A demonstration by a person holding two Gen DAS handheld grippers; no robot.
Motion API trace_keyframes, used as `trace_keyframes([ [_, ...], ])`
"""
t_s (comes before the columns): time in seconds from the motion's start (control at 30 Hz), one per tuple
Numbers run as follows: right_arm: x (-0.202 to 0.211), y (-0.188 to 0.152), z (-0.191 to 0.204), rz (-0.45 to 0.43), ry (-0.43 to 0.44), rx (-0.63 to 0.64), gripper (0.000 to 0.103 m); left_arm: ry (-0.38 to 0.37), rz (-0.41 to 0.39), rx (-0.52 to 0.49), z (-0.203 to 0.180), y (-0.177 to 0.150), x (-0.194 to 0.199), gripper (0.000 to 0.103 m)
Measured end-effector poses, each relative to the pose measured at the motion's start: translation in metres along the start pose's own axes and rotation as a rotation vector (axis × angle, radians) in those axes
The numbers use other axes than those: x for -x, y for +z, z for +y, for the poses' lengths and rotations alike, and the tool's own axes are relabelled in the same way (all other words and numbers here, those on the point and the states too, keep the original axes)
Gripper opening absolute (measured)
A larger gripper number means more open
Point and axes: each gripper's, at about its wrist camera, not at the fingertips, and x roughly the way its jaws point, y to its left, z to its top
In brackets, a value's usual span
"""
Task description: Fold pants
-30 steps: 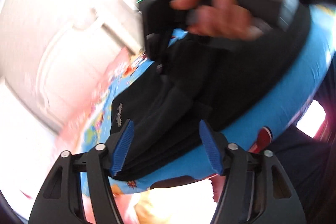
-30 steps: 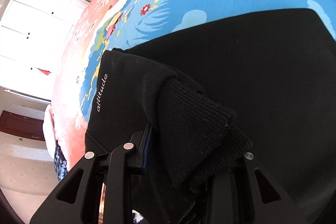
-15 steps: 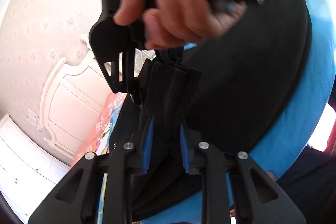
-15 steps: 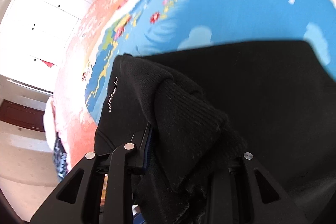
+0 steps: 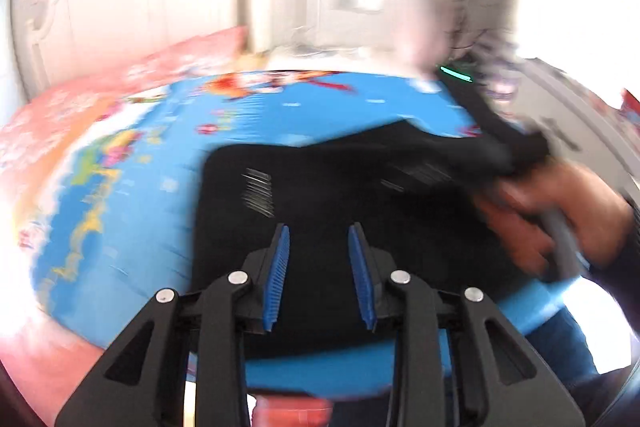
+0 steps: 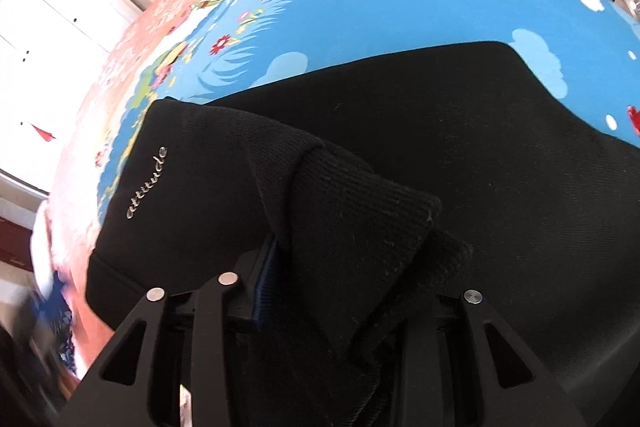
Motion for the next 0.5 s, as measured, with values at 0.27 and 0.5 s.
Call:
trace_keyframes([
  [0.27, 0.003, -0.004, 0.02, -0.059, -0.153, 0.033, 0.029, 0.018, 0.281, 0.107, 0.028, 0.041, -0.145, 0.017],
  [0.5, 0.004, -0.012, 0.029, -0.1, -0.244, 0.044, 0.029, -0.02, 0.297, 0.136, 0.033, 0.039, -0.149, 0.017],
])
